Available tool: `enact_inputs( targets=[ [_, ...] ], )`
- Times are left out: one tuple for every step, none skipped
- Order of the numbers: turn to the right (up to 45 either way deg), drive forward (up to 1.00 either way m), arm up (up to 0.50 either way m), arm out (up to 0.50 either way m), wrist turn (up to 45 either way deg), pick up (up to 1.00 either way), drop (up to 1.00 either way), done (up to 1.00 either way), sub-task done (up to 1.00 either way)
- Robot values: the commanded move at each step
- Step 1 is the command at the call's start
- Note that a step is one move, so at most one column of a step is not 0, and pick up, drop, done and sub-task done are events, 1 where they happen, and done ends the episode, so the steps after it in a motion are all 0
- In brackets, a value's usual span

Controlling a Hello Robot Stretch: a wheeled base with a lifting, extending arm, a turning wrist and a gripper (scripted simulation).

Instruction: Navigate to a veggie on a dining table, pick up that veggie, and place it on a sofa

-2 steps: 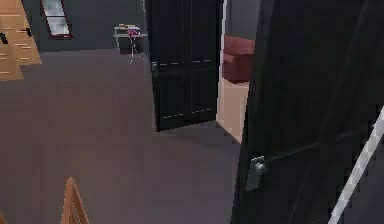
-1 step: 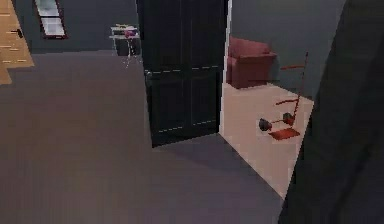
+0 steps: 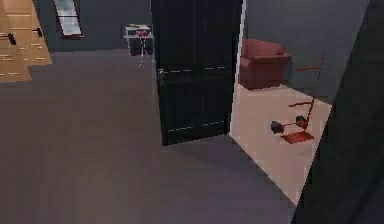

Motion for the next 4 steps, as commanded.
enact_inputs(
  targets=[
    [0.0, 0.5, 0.0, 0.0, 0.0, 0.0, 0.0, 0.0, 0.0],
    [45.0, 0.0, 0.0, 0.0, 0.0, 0.0, 0.0, 0.0, 0.0],
    [12.0, 0.0, 0.0, 0.0, 0.0, 0.0, 0.0, 0.0, 0.0],
    [0.0, 1.0, 0.0, 0.0, 0.0, 0.0, 0.0, 0.0, 0.0]
  ],
)
